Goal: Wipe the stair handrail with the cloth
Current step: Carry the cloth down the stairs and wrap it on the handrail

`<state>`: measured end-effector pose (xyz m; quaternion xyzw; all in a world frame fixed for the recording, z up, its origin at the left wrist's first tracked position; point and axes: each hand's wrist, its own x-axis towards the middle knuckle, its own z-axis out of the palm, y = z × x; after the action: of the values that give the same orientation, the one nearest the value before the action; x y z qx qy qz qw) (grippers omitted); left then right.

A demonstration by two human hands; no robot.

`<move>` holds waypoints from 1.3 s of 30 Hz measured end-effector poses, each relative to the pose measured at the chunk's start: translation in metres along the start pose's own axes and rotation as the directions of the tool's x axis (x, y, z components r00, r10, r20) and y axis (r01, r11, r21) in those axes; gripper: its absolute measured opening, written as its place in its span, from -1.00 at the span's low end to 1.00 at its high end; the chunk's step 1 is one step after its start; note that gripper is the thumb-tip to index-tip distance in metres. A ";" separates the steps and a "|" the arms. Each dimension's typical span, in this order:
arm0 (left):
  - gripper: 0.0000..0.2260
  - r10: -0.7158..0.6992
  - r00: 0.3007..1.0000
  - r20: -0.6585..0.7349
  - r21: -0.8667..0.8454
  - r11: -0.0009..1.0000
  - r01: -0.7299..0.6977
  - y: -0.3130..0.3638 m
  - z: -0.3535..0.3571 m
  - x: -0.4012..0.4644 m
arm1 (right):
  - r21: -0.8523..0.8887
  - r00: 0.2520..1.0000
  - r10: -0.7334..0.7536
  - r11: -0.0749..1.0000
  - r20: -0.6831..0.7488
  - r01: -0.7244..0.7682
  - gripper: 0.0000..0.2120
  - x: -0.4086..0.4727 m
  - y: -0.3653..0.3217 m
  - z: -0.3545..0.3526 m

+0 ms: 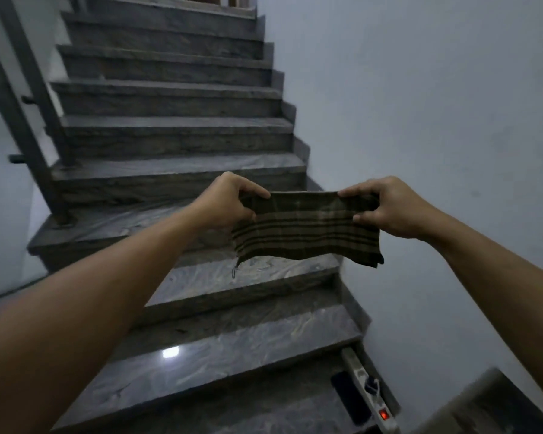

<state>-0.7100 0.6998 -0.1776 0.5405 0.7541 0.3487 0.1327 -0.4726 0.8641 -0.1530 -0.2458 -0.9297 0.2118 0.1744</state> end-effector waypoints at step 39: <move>-0.64 -0.356 0.833 -0.424 0.028 0.914 0.405 -0.113 -0.548 0.396 | 0.138 0.898 -0.418 0.906 0.139 0.400 -0.56 0.761 -0.256 -0.099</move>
<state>-1.2584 0.8300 0.2127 0.3011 0.8762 0.3762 0.0067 -1.1512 1.0963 0.2215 -0.0168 -0.9592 0.2389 0.1503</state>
